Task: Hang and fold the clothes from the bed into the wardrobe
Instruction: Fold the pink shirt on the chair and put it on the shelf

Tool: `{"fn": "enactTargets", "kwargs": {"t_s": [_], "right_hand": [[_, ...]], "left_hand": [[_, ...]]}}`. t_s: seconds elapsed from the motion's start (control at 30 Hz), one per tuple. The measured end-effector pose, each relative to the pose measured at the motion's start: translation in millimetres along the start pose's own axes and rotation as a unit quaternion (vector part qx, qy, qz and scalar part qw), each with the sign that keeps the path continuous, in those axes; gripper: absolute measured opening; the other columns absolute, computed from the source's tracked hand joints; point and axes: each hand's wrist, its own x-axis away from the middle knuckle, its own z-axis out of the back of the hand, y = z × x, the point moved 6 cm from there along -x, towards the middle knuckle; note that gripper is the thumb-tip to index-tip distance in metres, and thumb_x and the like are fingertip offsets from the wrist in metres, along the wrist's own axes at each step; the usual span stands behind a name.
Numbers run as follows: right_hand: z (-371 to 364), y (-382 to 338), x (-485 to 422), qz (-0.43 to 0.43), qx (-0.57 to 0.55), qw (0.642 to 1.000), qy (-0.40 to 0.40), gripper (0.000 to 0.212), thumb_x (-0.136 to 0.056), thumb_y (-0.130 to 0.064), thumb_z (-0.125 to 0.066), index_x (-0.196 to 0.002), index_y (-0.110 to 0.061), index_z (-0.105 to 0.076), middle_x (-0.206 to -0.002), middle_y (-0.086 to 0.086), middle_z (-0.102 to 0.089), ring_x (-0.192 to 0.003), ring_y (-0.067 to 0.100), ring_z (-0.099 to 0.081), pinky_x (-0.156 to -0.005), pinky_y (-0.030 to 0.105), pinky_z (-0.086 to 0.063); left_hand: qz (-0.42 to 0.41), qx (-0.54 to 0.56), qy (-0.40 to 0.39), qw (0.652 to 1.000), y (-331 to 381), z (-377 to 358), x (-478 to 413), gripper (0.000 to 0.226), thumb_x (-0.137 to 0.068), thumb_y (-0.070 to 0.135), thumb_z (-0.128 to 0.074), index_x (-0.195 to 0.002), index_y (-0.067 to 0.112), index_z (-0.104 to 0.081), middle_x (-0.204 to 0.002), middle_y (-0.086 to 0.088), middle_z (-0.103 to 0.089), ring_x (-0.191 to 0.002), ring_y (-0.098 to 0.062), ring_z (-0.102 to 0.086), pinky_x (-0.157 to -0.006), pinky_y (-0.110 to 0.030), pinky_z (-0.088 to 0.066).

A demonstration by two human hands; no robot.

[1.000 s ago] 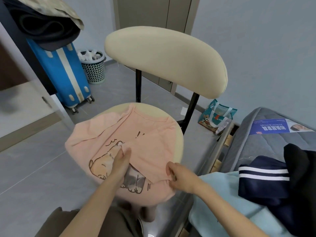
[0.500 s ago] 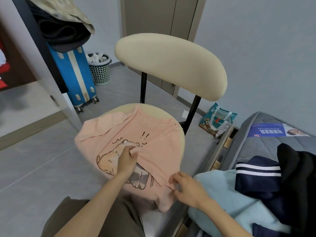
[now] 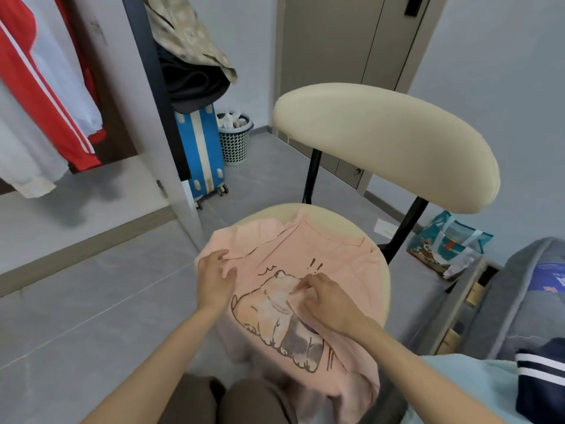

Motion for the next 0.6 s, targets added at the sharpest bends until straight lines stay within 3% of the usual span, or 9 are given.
{"fn": "enactTargets", "kwargs": {"t_s": [0.13,0.23,0.3,0.37,0.5,0.6], "right_hand": [[-23.7,-8.3,-36.3,-0.016,0.057,0.996,-0.06,0.044,-0.091,-0.01,-0.046,-0.134,-0.017,-0.046,-0.13,0.009,-0.049,-0.117,0.03,-0.051,-0.092,0.033,-0.042],[-33.1,-14.3,-54.4,-0.004,0.178,0.981,-0.075,0.046,-0.089,-0.007,-0.045,-0.134,-0.015,-0.044,-0.124,0.011,-0.049,-0.109,0.033,-0.055,-0.081,0.035,-0.043],[-34.2,-16.6,-64.1,0.002,0.208,0.975,-0.08,0.046,-0.089,-0.008,-0.047,-0.134,-0.018,-0.044,-0.122,0.01,-0.051,-0.108,0.034,-0.057,-0.081,0.036,-0.045],[-32.8,-16.3,-71.1,0.008,0.218,0.972,-0.09,0.047,-0.088,-0.01,-0.049,-0.134,-0.02,-0.045,-0.122,0.009,-0.052,-0.111,0.031,-0.056,-0.085,0.035,-0.045],[-30.4,-16.0,-77.2,0.014,0.22,0.969,-0.114,0.048,-0.085,-0.012,-0.055,-0.132,-0.02,-0.048,-0.123,0.008,-0.056,-0.114,0.027,-0.054,-0.088,0.031,-0.043],[-29.0,-15.4,-78.8,0.008,0.211,0.969,-0.127,0.049,-0.084,-0.013,-0.056,-0.132,-0.02,-0.047,-0.124,0.008,-0.06,-0.113,0.026,-0.055,-0.086,0.029,-0.043]], "left_hand": [[-0.028,-0.154,-0.038,0.987,-14.3,13.1,-32.6,0.062,-0.085,0.019,-0.068,-0.141,0.017,-0.041,-0.144,-0.01,-0.039,-0.134,-0.027,-0.033,-0.111,-0.036,-0.025],[-0.034,-0.2,-0.089,0.975,-21.0,8.3,-54.8,0.074,-0.082,0.023,-0.069,-0.146,0.022,-0.031,-0.144,-0.008,-0.041,-0.137,-0.026,-0.029,-0.112,-0.037,-0.022],[-0.028,-0.235,-0.106,0.966,-27.2,4.2,-66.8,0.074,-0.087,0.026,-0.064,-0.15,0.023,-0.025,-0.146,-0.008,-0.039,-0.136,-0.028,-0.03,-0.11,-0.035,-0.023],[-0.02,-0.253,-0.1,0.962,-31.5,2.8,-77.7,0.064,-0.091,0.026,-0.058,-0.148,0.026,-0.03,-0.141,-0.01,-0.044,-0.13,-0.029,-0.037,-0.106,-0.035,-0.031],[-0.03,-0.185,-0.011,0.982,-22.7,15.6,-91.6,0.027,-0.096,0.018,-0.05,-0.117,0.017,-0.067,-0.118,-0.011,-0.064,-0.11,-0.029,-0.056,-0.09,-0.034,-0.045],[-0.009,-0.084,0.07,0.994,-10.7,29.8,-98.0,0.023,-0.097,0.015,-0.048,-0.096,0.012,-0.071,-0.106,-0.01,-0.068,-0.102,-0.03,-0.059,-0.084,-0.035,-0.046]]}}
